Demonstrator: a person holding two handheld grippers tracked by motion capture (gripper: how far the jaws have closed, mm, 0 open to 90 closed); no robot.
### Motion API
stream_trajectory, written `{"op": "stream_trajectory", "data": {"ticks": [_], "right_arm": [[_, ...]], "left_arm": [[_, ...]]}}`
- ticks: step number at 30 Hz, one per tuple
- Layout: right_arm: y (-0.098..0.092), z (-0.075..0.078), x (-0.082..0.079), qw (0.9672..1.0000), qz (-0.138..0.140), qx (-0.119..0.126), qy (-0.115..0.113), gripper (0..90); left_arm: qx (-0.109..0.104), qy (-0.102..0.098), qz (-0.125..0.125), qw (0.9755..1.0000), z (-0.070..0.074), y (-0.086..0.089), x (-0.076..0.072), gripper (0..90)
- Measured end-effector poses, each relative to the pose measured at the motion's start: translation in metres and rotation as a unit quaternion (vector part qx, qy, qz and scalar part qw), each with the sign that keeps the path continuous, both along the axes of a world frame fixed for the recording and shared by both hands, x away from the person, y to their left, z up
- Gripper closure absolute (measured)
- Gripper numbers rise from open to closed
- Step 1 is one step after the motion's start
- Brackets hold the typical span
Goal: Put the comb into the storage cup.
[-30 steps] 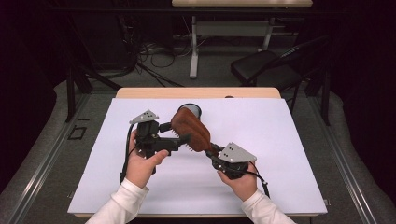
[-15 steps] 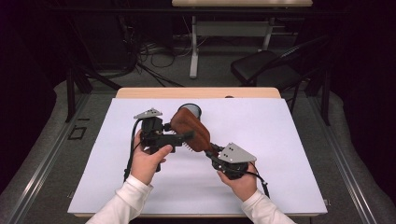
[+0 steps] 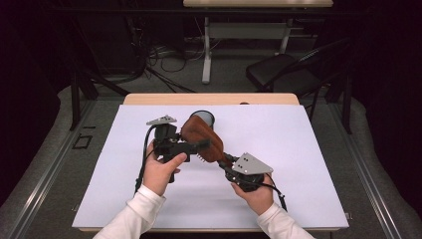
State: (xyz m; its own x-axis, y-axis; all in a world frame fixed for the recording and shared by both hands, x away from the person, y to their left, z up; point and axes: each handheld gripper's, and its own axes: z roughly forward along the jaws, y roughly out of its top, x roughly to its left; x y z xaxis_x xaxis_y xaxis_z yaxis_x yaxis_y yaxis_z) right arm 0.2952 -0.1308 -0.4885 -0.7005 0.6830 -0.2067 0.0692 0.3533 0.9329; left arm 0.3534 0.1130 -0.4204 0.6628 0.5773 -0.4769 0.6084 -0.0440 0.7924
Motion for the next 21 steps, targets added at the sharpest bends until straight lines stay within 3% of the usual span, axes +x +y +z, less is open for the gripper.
{"op": "stream_trajectory", "data": {"ticks": [21], "right_arm": [[0.0014,-0.0001,-0.0015,1.0000,0.002,-0.001,-0.004,73.0]], "left_arm": [[-0.009,0.019,-0.004,0.9998,-0.0036,-0.0053,0.0045,18.8]]}}
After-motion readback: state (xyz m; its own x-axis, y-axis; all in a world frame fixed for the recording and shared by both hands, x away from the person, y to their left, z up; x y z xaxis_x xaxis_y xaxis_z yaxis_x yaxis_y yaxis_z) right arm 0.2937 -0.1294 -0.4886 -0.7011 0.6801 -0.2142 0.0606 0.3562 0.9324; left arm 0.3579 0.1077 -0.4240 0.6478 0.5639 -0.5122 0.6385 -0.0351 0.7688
